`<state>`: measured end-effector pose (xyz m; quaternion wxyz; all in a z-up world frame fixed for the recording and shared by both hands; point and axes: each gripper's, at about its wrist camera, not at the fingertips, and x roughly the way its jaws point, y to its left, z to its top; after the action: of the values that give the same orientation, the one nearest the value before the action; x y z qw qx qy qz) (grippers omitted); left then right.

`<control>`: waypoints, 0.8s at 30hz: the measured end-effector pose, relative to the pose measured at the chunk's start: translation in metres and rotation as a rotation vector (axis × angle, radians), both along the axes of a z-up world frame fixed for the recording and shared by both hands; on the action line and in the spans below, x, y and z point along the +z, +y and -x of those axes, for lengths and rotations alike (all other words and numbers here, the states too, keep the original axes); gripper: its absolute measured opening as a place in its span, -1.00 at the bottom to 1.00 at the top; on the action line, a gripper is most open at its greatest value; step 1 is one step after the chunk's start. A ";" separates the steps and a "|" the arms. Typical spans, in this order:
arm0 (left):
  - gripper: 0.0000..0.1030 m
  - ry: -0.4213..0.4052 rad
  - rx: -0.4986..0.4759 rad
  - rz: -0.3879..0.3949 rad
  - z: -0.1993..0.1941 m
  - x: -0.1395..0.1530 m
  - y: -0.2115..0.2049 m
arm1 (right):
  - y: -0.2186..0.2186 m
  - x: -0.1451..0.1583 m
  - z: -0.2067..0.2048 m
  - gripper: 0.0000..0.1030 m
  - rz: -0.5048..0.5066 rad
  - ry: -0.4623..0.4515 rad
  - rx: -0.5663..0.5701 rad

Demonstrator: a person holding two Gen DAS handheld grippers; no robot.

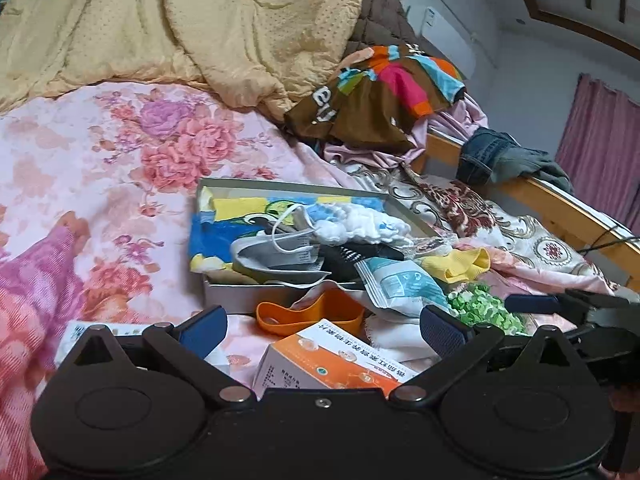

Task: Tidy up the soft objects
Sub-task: 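Move both open tools toward the remaining items beside the tray, then grasp the blue-and-white mask packet with the right tool while the left tool grasps a white cloth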

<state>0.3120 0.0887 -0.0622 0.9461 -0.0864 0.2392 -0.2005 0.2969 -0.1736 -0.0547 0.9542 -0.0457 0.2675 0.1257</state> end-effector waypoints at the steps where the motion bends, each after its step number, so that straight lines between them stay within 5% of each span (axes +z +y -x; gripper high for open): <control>1: 0.98 0.003 -0.014 0.000 -0.001 -0.001 0.000 | 0.000 0.000 -0.003 0.99 0.013 0.000 0.004; 9: 0.98 -0.025 -0.169 -0.016 -0.004 -0.006 -0.012 | -0.001 0.014 -0.029 0.99 0.128 -0.014 0.078; 15: 0.98 0.051 -0.194 -0.012 -0.016 -0.012 -0.038 | 0.005 0.024 -0.069 0.88 0.170 0.102 0.210; 24: 0.98 0.018 -0.339 -0.092 -0.020 -0.019 -0.073 | 0.007 0.053 -0.111 0.75 0.242 0.200 0.434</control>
<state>0.3319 0.0161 -0.0815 0.8996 -0.0034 0.2676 -0.3451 0.4078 -0.1668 -0.0014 0.8614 -0.2033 0.3574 0.2983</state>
